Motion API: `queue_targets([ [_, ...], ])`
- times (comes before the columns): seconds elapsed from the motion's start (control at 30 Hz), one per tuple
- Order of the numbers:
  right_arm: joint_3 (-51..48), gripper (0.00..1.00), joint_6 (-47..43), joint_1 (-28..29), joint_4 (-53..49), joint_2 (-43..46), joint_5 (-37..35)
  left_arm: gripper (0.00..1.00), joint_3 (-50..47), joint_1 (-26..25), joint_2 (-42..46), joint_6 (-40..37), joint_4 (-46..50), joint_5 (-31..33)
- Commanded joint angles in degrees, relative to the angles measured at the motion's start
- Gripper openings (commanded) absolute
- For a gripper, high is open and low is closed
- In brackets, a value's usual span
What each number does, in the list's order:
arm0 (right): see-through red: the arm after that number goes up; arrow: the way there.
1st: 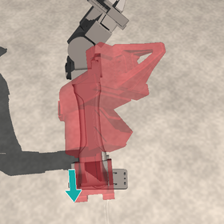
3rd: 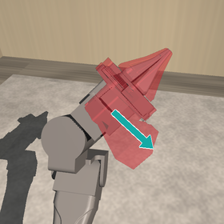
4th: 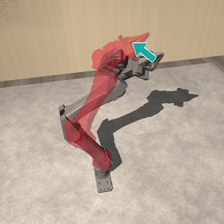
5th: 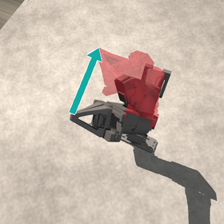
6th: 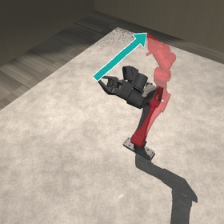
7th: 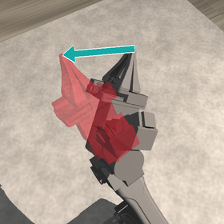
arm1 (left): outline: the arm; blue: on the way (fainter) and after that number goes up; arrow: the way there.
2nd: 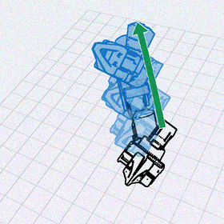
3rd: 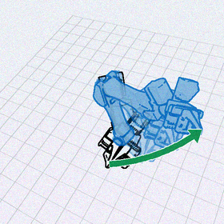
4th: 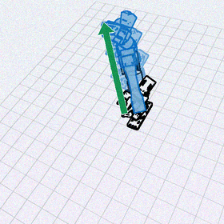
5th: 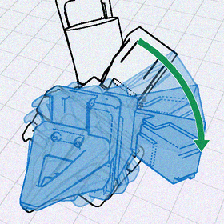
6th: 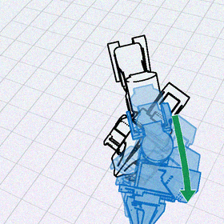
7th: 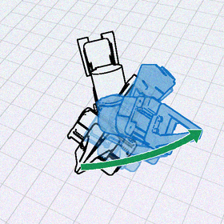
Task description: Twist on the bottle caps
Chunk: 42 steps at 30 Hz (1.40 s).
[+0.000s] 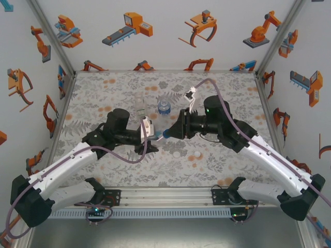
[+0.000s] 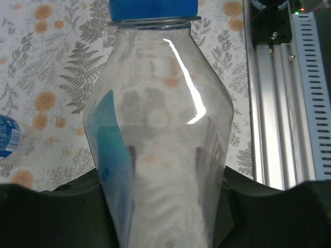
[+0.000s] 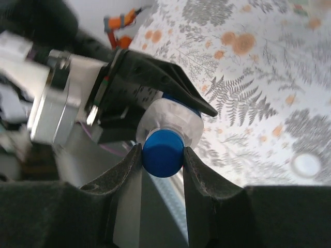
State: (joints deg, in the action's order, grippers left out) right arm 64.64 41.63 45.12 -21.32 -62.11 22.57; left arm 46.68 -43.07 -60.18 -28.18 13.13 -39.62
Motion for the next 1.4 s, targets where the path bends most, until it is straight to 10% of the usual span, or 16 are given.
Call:
queue_targets([
  [0.0,0.37,0.0,26.76,0.0,-2.06,-2.16,-10.95,0.0,0.69,-0.75,-0.38,-0.17,-6.02,-2.02],
  [0.17,3.01,0.06,24.73,0.05,-1.82,-4.73,-9.46,0.0,1.01,-0.72,-1.01,0.04,-6.27,-1.78],
  [0.47,9.3,0.49,-1.03,-0.45,-4.38,-2.97,-7.47,0.0,1.31,-0.78,-1.21,-0.26,-5.18,-1.89],
  [1.03,15.21,0.56,-65.39,-0.4,-17.14,-1.76,21.37,0.0,3.61,-0.79,-0.68,-2.15,2.94,-10.29],
  [1.37,11.48,0.5,-68.97,-0.3,-14.0,-2.58,24.78,0.0,4.47,-0.87,-1.56,-1.7,3.39,-11.97],
])
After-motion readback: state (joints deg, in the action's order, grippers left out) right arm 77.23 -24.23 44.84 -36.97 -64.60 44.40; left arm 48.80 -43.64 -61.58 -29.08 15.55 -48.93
